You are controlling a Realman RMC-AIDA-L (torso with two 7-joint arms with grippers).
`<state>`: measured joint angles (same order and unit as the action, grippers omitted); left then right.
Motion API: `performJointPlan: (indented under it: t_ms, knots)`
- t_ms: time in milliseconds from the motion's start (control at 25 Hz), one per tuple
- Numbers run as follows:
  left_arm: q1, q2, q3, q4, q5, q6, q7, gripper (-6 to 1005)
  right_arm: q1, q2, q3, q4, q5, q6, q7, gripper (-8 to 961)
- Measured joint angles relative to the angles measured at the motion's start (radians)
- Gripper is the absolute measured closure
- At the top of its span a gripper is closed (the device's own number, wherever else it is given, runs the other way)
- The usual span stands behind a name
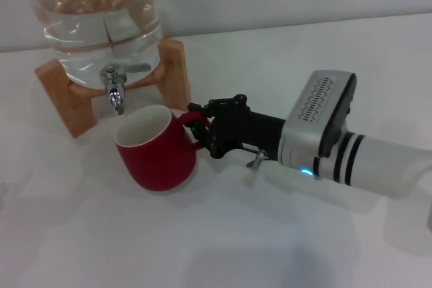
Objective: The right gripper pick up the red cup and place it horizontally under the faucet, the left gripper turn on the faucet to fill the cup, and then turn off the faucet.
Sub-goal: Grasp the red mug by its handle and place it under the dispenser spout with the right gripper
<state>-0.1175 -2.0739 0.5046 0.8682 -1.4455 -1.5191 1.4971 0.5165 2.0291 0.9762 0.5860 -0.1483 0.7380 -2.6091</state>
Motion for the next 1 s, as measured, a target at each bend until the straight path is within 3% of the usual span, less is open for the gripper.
performJointPlan:
  t_ms: [680, 1000]
  knots:
    - [0.005, 0.000, 0.000, 0.006, -0.003, -0.015, 0.000, 117, 0.091, -0.001, -0.076, -0.005, 0.066, -0.124, 0.012, 802]
    - [0.000, 0.000, 0.000, 0.003, -0.003, -0.015, 0.000, 117, 0.097, -0.001, -0.070, -0.015, 0.100, -0.130, 0.006, 807]
